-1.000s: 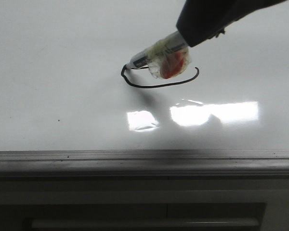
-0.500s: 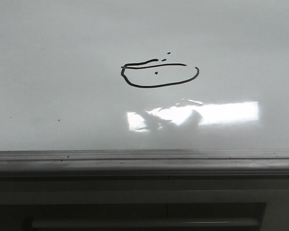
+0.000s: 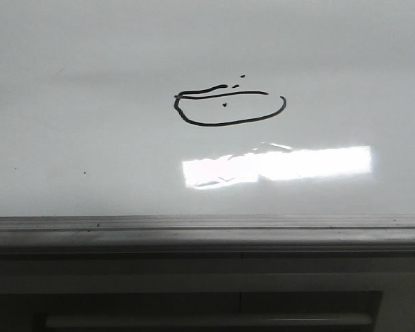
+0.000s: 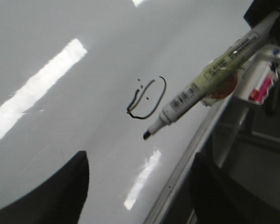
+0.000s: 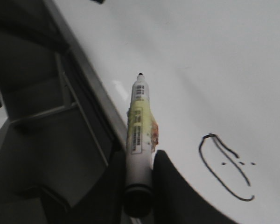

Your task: Write number 0 on whiteboard

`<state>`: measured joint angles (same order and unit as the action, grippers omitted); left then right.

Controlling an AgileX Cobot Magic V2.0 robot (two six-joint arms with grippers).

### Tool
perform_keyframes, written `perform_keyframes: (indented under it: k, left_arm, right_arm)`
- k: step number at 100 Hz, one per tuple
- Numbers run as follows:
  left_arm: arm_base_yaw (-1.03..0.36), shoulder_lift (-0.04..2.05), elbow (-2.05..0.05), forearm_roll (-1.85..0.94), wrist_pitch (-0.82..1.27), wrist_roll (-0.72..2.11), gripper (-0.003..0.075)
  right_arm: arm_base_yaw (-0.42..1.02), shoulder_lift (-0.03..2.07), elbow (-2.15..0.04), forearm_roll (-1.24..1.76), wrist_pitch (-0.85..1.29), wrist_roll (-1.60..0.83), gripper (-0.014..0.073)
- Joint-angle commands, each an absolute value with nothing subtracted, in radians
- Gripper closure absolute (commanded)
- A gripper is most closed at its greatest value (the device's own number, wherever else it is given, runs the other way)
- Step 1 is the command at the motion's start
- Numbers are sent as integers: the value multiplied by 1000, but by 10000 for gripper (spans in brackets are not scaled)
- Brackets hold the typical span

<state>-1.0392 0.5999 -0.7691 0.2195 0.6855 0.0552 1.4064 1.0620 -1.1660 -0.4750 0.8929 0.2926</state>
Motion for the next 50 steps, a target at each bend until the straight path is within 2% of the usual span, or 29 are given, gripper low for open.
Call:
perform_keyframes:
  k: [1,11,28,50]
  left_arm:
    - [-1089,661,-843,185,705,162,361]
    - [-1141,709,-867,180,750,183,390]
    - [-1203,770,-888,170,777,183,390]
    - [-1221,846,-920,133,856,191,390]
  right_arm:
    - [1411,1054,-1197,-424,841,195,664]
    - [1411,1054,-1197,-367,829,146,664]
    - [1411,1054,-1197,-268,812,49,664]
    - [1412,1054,-1197,-214,785,0,664]
